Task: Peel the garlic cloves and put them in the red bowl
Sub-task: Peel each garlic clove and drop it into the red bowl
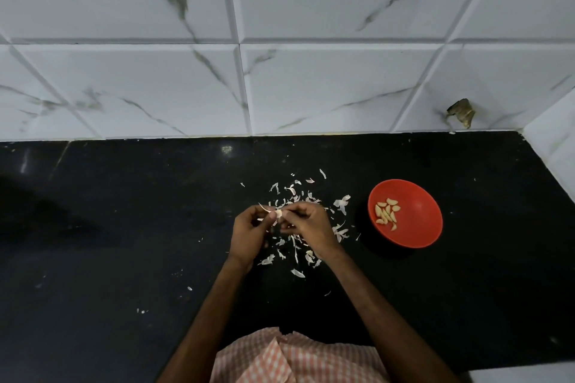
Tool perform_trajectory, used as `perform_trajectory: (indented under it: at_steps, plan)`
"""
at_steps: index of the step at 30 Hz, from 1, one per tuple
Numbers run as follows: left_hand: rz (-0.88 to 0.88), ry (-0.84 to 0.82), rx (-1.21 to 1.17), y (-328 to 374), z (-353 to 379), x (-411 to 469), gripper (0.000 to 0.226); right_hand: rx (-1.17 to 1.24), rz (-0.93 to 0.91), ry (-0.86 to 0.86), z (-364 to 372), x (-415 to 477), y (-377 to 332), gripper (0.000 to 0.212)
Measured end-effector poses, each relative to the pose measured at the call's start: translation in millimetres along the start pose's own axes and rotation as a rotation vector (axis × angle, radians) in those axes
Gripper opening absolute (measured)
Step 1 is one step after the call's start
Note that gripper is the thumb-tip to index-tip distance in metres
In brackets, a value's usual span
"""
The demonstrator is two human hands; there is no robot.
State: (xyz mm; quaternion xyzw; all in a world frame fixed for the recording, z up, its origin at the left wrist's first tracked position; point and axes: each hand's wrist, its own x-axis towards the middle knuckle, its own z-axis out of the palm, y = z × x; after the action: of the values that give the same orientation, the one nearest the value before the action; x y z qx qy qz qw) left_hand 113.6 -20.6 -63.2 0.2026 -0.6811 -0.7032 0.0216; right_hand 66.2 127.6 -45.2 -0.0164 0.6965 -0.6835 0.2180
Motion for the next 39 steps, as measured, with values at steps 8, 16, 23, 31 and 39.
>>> perform_trajectory:
  at_steps: [8, 16, 23, 31, 39]
  plan:
    - [-0.011, -0.004, -0.064, 8.3, 4.8, -7.2, 0.012, -0.098, -0.078, 0.067, -1.0, -1.7, -0.9, 0.009]
    - [0.008, 0.004, -0.135, 14.2, 4.3, -8.6, 0.023, -0.141, -0.142, 0.07, 1.3, -3.4, -5.5, 0.009]
    - [0.098, 0.035, -0.108, 21.0, 6.4, -11.3, 0.034, -0.226, -0.186, 0.086, 2.5, -5.1, -11.2, 0.006]
    - [0.156, 0.052, -0.007, 17.1, 10.7, -12.1, 0.015, -0.347, -0.197, 0.065, -0.3, -3.9, -14.5, 0.006]
    - [0.111, 0.014, 0.031, 20.7, 6.3, -7.7, 0.016, -0.589, -0.285, -0.059, -5.3, -3.3, -16.0, 0.011]
